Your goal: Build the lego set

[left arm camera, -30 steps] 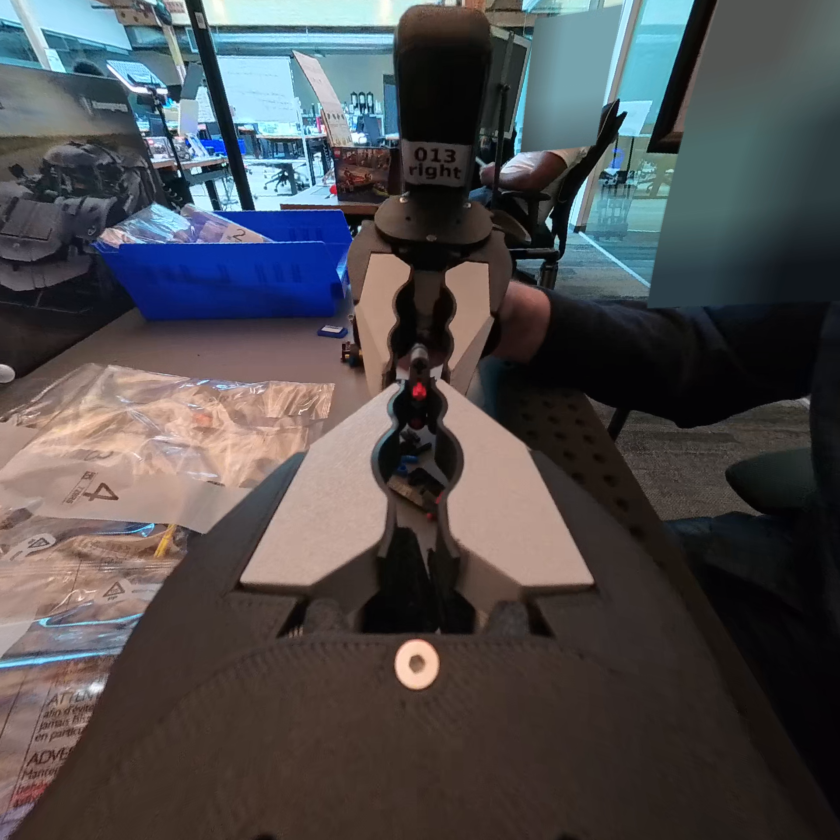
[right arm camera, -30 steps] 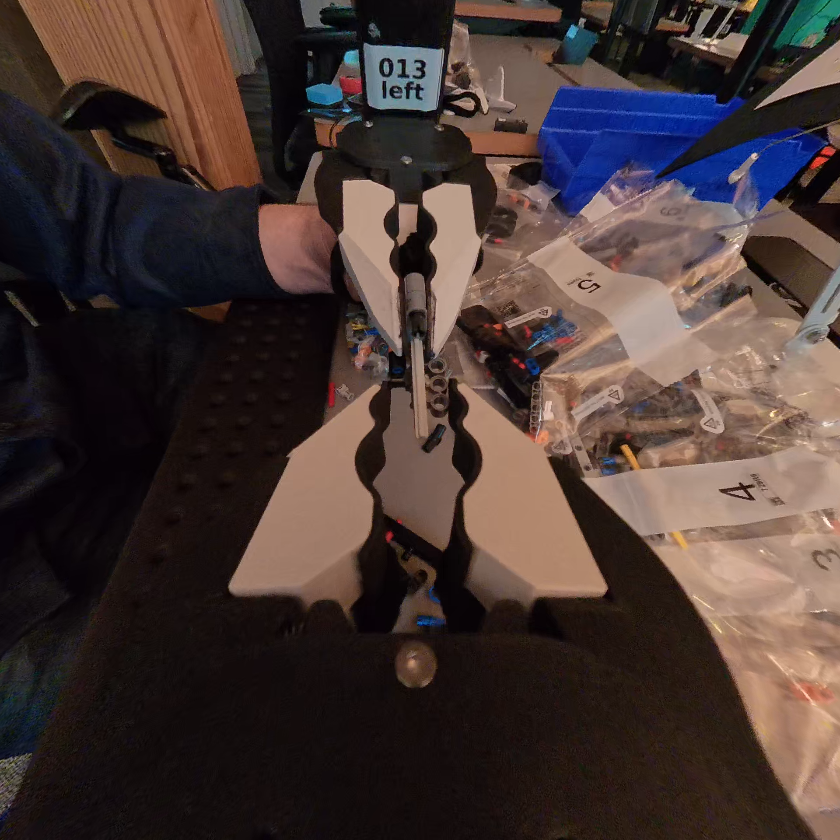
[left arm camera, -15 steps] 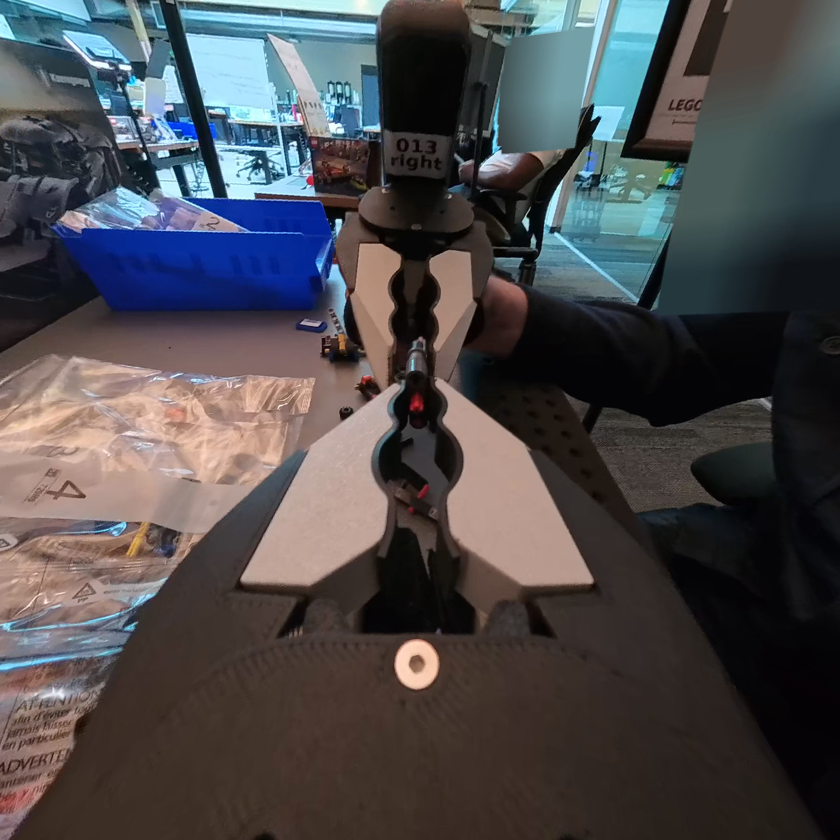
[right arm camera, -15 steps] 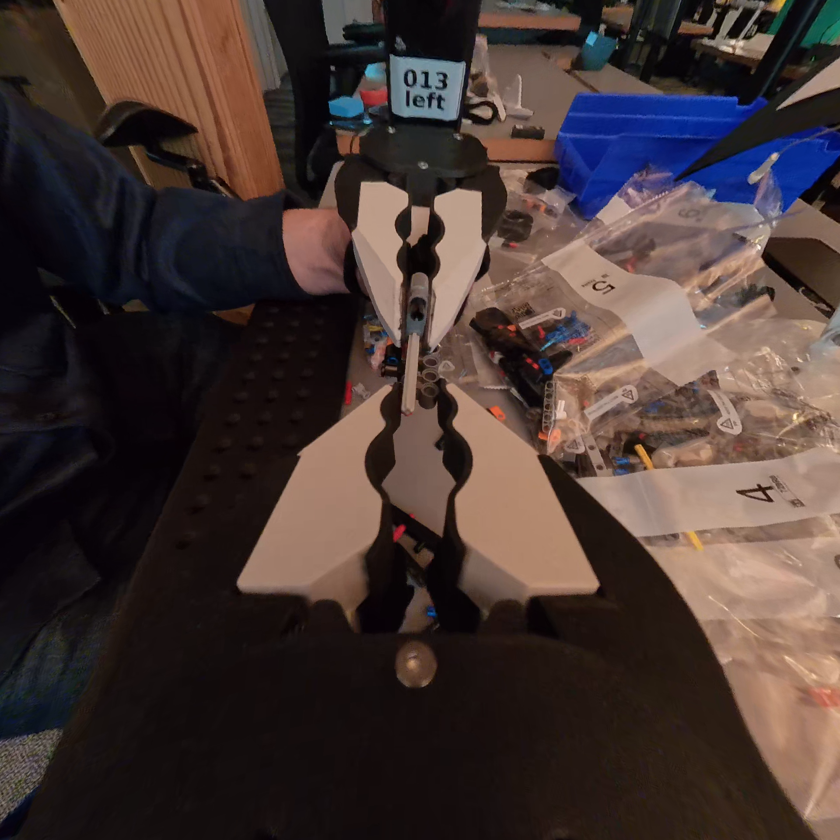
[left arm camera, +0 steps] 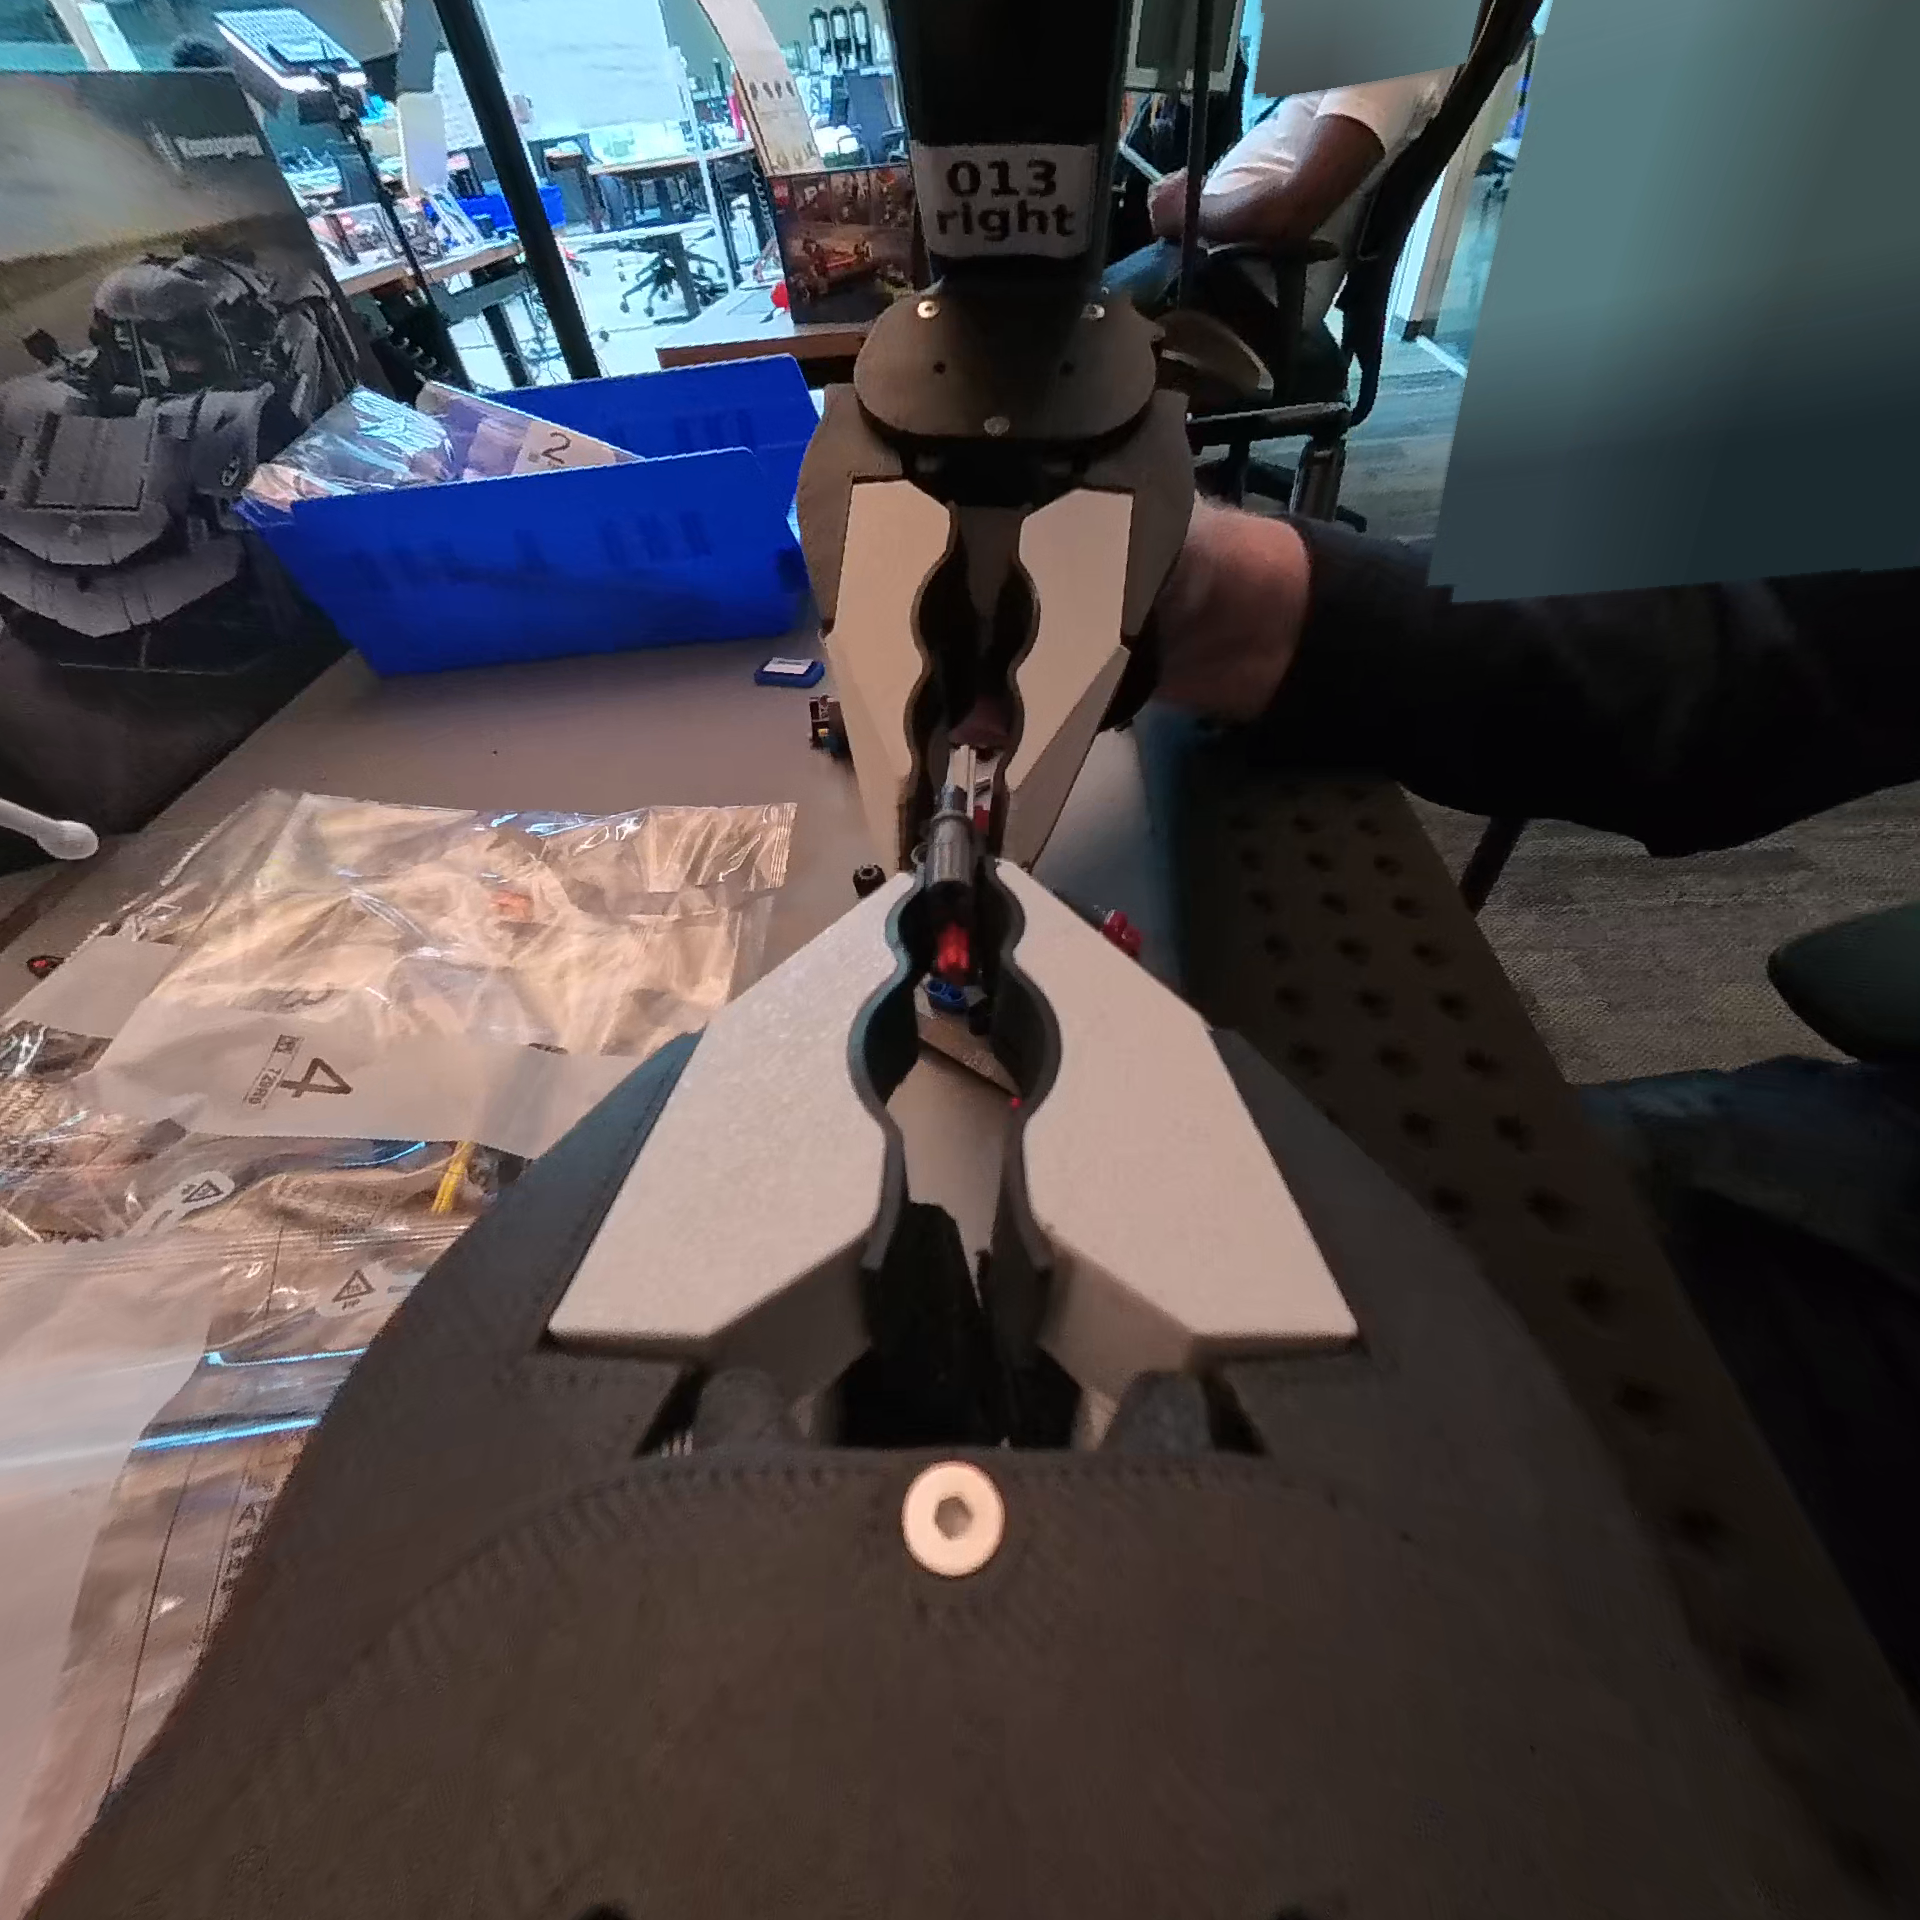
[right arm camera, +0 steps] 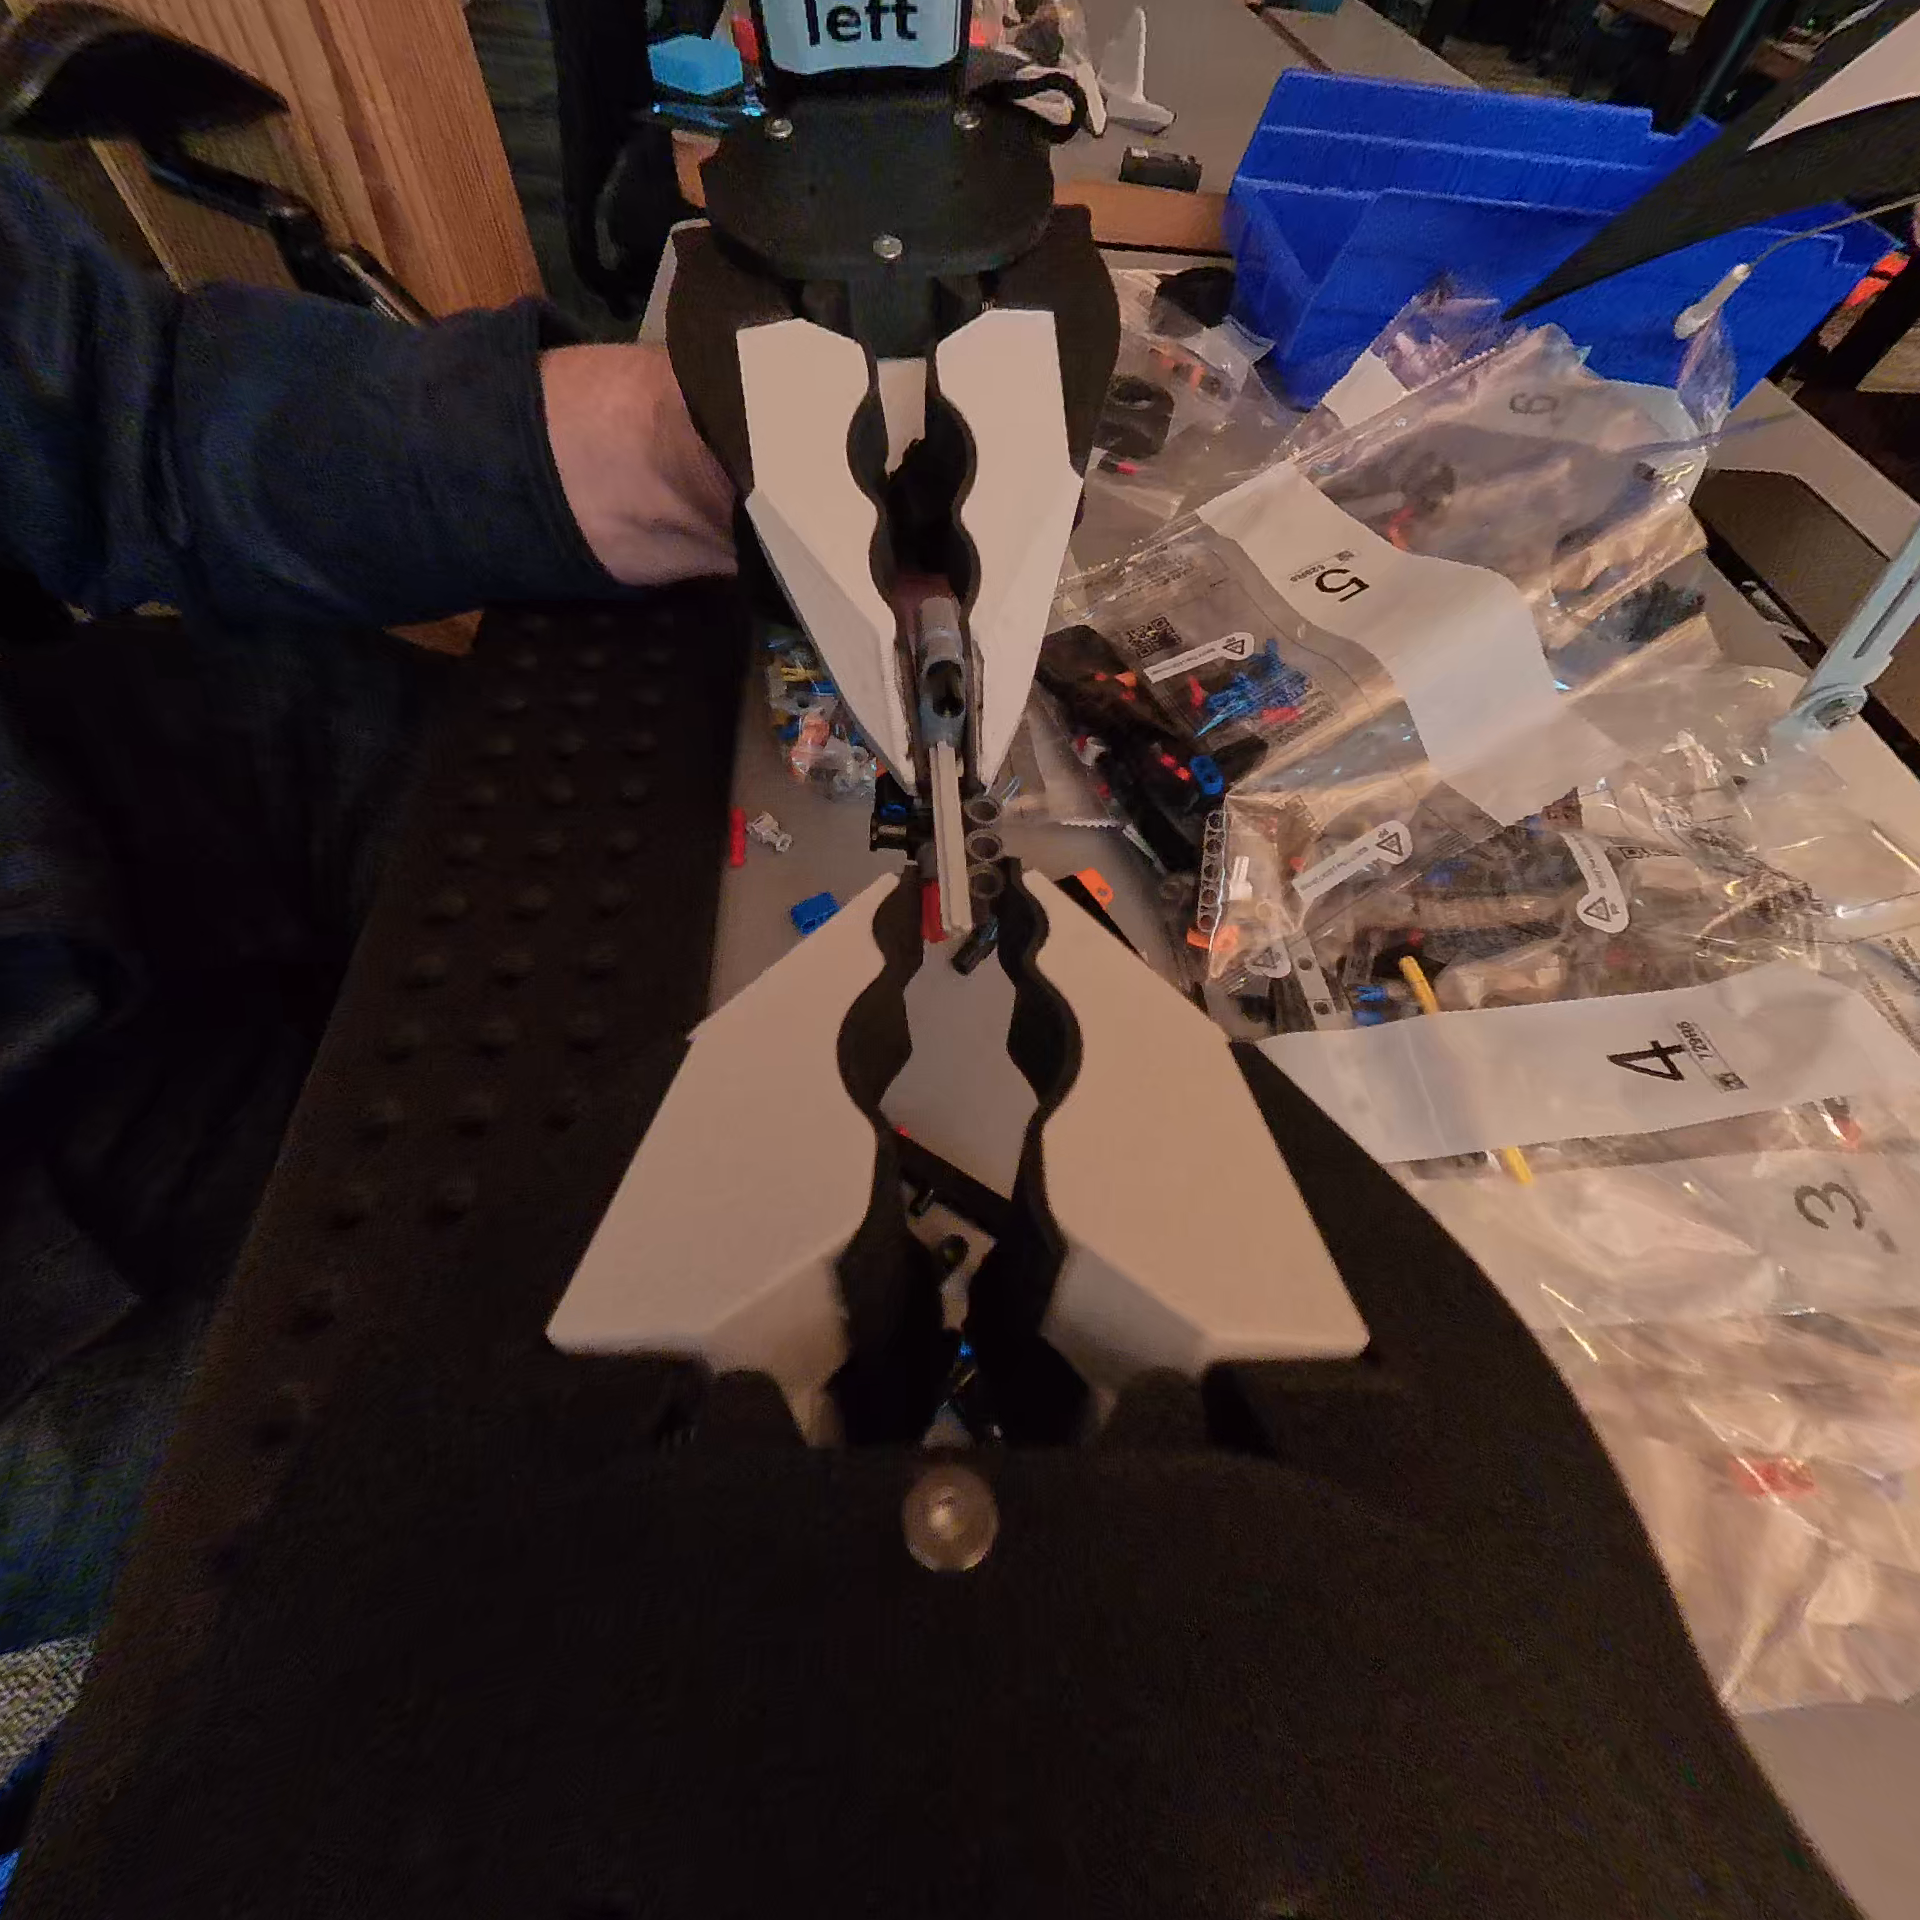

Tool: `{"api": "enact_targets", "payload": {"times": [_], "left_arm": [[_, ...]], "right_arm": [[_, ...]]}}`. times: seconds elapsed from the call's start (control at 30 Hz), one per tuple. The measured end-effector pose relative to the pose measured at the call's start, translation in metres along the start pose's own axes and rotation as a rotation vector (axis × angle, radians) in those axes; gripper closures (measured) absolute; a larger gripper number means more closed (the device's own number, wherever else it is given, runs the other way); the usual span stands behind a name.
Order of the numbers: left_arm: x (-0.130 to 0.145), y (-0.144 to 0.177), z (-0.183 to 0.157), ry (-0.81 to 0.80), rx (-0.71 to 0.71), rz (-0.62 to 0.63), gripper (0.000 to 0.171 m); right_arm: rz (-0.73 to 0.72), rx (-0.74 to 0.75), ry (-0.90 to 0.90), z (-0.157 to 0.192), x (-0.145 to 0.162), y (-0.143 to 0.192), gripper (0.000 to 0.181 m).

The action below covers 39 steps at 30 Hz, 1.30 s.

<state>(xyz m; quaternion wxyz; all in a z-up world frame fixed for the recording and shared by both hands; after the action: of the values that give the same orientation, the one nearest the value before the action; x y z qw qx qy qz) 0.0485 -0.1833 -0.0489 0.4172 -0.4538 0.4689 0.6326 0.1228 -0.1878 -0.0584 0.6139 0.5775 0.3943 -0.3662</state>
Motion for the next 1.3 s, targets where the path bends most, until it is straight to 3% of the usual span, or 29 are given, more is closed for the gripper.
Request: {"api": "enact_targets", "payload": {"times": [0.47, 0.5, 0.6, 0.77, 0.97, 1.07, 1.3], "left_arm": [[0.0, 0.007, -0.005, -0.032, 0.045, 0.006, 0.164], [0.001, 0.013, 0.001, -0.027, 0.019, 0.007, 0.164], [-0.016, 0.064, 0.042, 0.089, -0.122, -0.173, 0.165], [0.001, 0.024, 0.02, 0.023, -0.056, -0.011, 0.164], [0.013, 0.01, 0.015, 0.044, -0.022, 0.045, 0.164], [0.013, 0.006, 0.013, 0.049, -0.019, 0.048, 0.164], [0.015, -0.004, 0.006, 0.03, 0.002, 0.059, 0.164]], "right_arm": [[-0.024, -0.049, 0.014, 0.008, -0.003, 0.004, 0.169], [-0.026, -0.027, 0.008, 0.006, -0.001, 0.009, 0.169], [-0.179, 0.011, -0.02, 0.002, -0.008, 0.05, 0.17], [0.133, -0.003, -0.111, -0.009, 0.035, 0.005, 0.168], [0.25, -0.013, -0.163, -0.014, 0.054, -0.014, 0.165], [0.19, -0.018, -0.163, -0.014, 0.045, -0.015, 0.148], [-0.016, -0.015, -0.09, -0.012, 0.012, -0.007, 0.133]]}}
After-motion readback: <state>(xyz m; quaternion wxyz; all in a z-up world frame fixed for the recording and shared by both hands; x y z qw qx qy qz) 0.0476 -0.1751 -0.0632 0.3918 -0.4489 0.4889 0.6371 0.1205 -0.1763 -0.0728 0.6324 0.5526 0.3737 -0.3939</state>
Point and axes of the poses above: each gripper's, where its closed fingertips meet, y back along the fingers, x out of its underside, z = x × y across the jaws, the point moved 4 cm from there along y, back along the fingers, and after that the axes turned 14 degrees about -x, right-handed, at the moved point
